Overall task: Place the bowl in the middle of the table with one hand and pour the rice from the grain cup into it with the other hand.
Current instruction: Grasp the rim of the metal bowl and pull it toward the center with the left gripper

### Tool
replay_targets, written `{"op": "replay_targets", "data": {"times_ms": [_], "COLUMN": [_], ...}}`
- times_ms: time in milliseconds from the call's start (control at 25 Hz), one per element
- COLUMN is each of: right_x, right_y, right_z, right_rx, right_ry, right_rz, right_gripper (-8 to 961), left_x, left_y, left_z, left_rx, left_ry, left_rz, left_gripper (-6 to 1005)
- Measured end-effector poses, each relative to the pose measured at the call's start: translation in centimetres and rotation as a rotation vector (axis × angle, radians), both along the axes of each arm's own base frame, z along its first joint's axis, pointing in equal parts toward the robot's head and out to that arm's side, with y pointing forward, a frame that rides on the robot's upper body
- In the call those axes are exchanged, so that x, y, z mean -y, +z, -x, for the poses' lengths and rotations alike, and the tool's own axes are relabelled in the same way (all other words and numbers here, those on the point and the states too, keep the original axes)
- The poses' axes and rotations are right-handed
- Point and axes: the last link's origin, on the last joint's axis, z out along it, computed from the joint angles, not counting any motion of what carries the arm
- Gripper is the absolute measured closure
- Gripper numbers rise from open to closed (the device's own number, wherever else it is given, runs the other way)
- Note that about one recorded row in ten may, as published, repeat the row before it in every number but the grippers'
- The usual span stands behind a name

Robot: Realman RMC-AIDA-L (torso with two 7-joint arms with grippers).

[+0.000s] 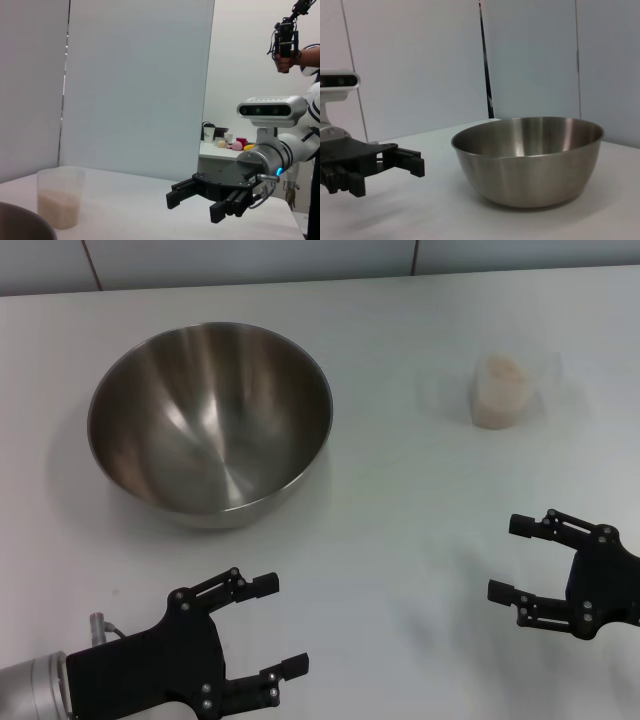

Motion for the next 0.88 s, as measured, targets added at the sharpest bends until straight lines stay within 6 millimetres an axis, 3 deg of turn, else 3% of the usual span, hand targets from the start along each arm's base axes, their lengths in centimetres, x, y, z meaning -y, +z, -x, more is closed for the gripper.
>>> {"op": "replay_targets", "data": {"times_ms": [880], "right_x": [-0.14], "right_y": [-0.01], "right_z": [0.1], "right_rx": [0.001], "right_ry": [0.005], "right_rz": [0.002], "right_gripper": [126], "left_x": [0.06], "left_y": [-0.03], "left_z": [-0.06], "left_rx": [0.004], "left_ry": [-0.001], "left_rz": [0.001], "left_gripper": [216]}}
